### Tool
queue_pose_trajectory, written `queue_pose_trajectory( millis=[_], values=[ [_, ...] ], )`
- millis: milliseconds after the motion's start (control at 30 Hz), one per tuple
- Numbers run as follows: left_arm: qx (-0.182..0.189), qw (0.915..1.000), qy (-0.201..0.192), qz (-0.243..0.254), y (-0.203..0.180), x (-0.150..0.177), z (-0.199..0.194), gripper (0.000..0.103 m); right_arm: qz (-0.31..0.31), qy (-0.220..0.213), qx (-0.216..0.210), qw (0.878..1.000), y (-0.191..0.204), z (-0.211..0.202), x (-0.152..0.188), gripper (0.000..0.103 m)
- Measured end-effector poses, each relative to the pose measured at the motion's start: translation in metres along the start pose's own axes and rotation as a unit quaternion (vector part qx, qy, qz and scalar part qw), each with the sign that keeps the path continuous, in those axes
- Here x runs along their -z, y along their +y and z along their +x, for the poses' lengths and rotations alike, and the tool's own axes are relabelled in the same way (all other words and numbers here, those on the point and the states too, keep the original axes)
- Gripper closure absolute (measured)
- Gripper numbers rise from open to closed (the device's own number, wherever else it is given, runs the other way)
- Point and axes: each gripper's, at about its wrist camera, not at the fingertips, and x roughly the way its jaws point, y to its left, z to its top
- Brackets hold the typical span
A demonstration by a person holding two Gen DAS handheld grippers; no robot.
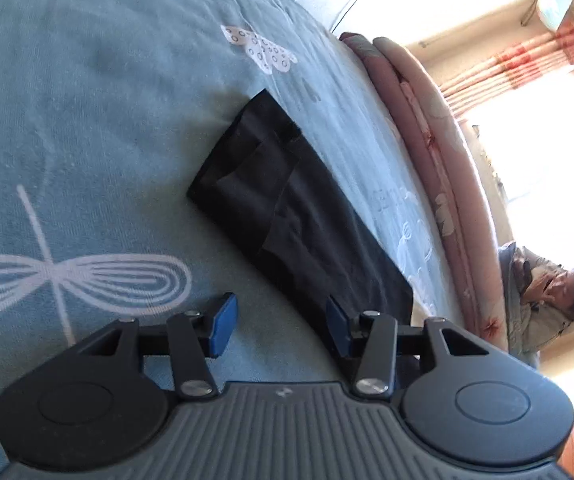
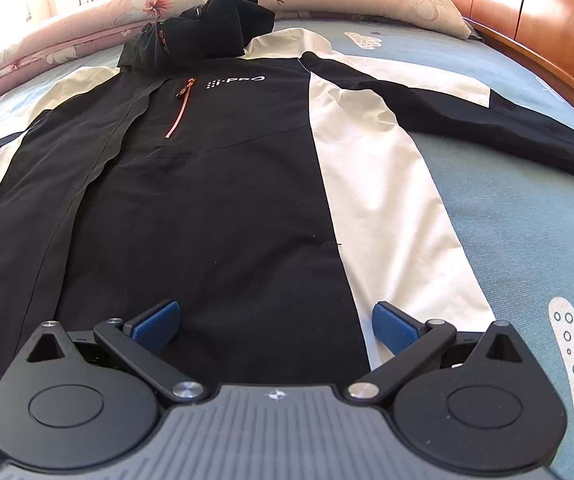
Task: Fold clothes
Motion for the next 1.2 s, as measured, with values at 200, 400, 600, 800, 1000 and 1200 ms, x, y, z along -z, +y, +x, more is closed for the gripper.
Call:
queue_pose_trajectory(
  millis=[200, 400, 600, 800, 1000, 1200],
  values=[
    [0.022, 0.9983, -0.045, -0.029, 0.001, -0.012, 0.027, 0.054, -0.001, 0.001, 0.002, 1.000, 0.001, 0.001, -0.001, 0.000],
    [-0.045, 0.9961, -0.074, 0.016, -0.017, -0.026, 0.038, 0.093, -0.003, 0.003, 0.005, 1.000, 0.002, 0.001, -0.001, 0.000],
    [-0.052, 0.9886, -0.095, 0.105, -0.066, -0.059, 0.036, 0.095, -0.005, 0.005, 0.007, 1.000, 0.002, 0.002, -0.002, 0.000],
    [-0.074, 0.9843, -0.100, 0.126, -0.080, -0.071, 0.036, 0.083, -0.005, 0.005, 0.008, 1.000, 0.001, 0.002, -0.001, 0.000],
    [-0.140, 0.9832, -0.072, 0.092, -0.033, -0.068, 0.022, 0.060, -0.008, 0.003, 0.006, 1.000, 0.000, 0.003, -0.001, 0.000],
    [-0.157, 0.9710, -0.068, 0.167, -0.053, -0.060, -0.009, 0.051, -0.008, 0.008, -0.002, 1.000, 0.001, 0.000, -0.006, 0.001]
  ],
)
